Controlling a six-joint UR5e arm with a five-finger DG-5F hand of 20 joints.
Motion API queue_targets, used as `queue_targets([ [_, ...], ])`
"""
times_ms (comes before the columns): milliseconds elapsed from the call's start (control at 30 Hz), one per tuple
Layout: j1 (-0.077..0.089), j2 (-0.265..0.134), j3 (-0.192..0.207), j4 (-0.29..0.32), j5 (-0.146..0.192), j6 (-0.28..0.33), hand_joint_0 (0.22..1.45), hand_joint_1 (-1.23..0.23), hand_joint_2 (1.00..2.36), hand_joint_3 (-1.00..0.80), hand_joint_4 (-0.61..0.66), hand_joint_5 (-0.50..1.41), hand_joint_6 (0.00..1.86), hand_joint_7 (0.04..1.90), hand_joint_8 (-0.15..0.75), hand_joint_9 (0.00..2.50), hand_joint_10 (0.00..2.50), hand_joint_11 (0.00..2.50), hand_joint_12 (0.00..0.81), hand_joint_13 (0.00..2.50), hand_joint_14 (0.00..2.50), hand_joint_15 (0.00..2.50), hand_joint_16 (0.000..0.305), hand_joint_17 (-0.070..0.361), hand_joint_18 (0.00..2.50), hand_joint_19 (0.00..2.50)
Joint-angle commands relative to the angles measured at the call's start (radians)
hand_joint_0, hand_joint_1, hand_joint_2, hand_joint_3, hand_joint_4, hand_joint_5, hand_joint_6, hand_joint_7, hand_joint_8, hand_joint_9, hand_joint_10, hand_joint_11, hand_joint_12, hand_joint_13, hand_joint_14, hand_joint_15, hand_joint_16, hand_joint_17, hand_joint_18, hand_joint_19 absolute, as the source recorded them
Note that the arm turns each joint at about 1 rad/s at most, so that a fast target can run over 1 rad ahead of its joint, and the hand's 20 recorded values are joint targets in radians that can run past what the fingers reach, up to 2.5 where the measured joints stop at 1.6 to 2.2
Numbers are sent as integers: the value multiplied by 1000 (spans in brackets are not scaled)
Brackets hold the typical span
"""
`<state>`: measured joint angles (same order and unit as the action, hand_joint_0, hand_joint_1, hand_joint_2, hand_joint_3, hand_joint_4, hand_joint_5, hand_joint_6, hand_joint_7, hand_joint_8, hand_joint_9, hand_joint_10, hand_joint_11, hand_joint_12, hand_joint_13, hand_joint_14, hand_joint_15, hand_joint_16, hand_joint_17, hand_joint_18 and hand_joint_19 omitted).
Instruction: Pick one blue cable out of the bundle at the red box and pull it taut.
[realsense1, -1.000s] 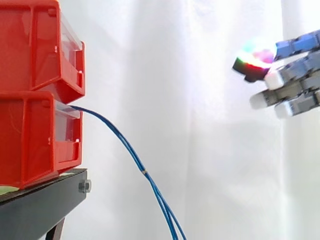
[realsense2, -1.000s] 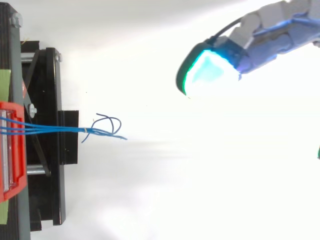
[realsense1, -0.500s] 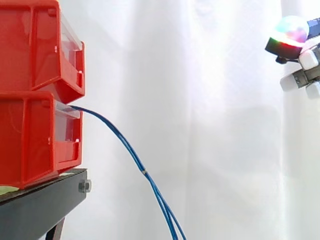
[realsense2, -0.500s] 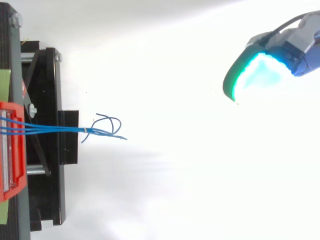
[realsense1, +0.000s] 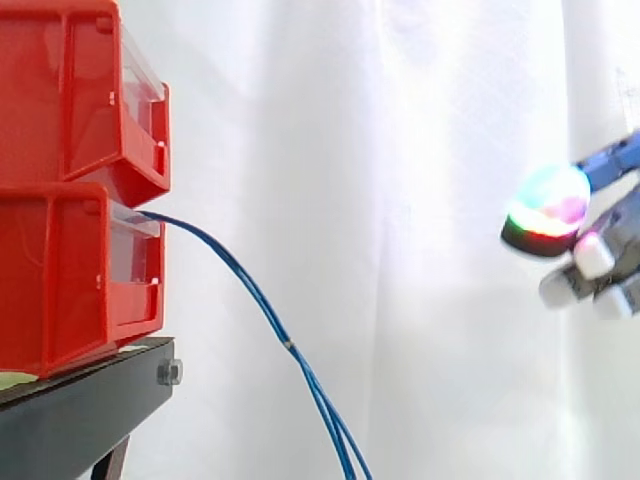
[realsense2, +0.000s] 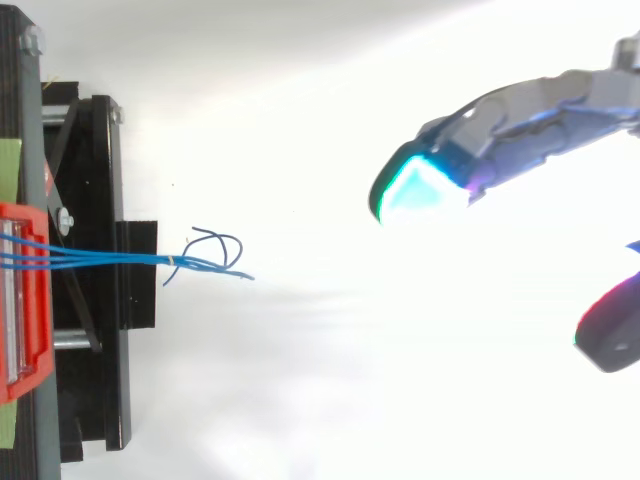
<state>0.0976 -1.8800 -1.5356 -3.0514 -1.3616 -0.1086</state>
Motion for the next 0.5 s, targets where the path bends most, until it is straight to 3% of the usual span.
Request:
queue_targets([
  [0,2,-42,0,39,3,0,509,-803,1000,-500,373,-170,502,830,309,355,2,170,363,152,4,79,58,129,126,130],
  [133,2,-94,0,135,6,1,527,-840,1000,-500,382,-152,502,890,305,359,2,175,361,127,2,75,57,129,89,101],
  [233,2,-111,0,175,7,4,539,-860,1000,-500,370,-145,502,950,299,347,2,167,359,107,2,63,57,129,63,80],
  [267,2,-120,0,215,18,4,547,-865,1000,-500,366,-142,502,972,298,344,2,172,357,102,2,62,57,128,53,69],
  [333,2,-120,0,238,33,0,552,-875,1000,-500,362,-139,502,1003,294,329,3,162,356,92,2,59,57,128,43,56],
  [367,2,-120,0,252,67,-3,557,-876,1000,-500,344,-138,502,1025,292,319,3,164,356,84,1,61,57,128,31,58],
  [467,2,-122,0,260,107,-9,564,-880,1000,-500,324,-137,502,1051,288,295,2,154,353,60,1,57,57,128,5,44],
])
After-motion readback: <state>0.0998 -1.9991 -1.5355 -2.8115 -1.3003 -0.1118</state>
